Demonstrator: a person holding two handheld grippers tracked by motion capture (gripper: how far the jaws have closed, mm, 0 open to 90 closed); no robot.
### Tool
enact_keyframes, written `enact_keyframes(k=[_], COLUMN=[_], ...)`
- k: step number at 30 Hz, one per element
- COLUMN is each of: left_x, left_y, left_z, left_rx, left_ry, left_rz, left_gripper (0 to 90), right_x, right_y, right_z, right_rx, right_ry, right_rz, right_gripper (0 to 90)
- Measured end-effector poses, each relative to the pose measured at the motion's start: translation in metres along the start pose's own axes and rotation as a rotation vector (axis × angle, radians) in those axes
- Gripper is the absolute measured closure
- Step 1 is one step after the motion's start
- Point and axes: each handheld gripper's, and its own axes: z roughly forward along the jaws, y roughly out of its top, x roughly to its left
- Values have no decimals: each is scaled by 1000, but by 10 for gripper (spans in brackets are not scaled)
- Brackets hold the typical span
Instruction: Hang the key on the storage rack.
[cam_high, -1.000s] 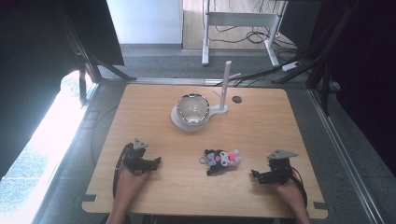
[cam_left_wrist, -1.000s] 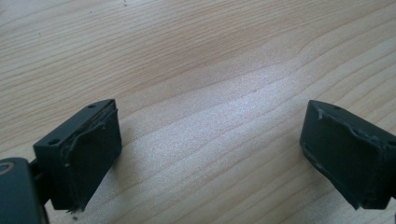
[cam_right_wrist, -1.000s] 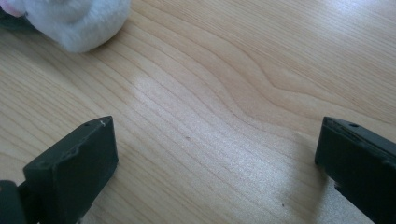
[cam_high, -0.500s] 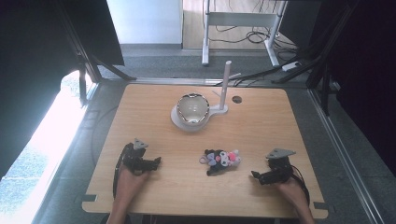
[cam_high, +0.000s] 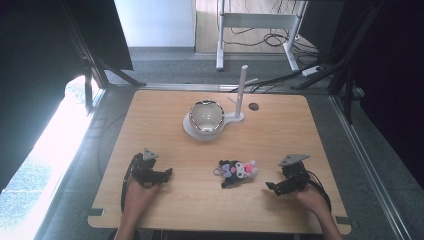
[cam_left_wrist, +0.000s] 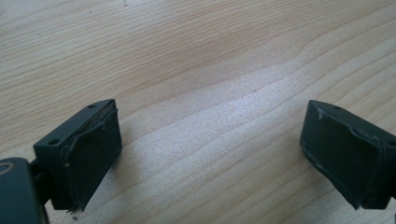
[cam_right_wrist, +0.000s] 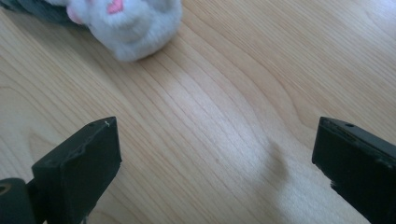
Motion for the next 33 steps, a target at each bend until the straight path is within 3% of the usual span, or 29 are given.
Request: enact_keyframes(k=[13,17,33], left_x=[0,0,0], left_y=[0,0,0], left_z=[0,0,0], left_rx=[0,-1,1], left_ry=[0,0,0], left_rz=[0,0,1], left_gripper=[53,53,53], right_x=[1,5,17], right_y=[27,37,77], right_z=[4,9,26], right_rx=[62,107,221], right_ry=[62,79,156], right_rz=[-85,-151,-287], right_gripper=[31,58,88])
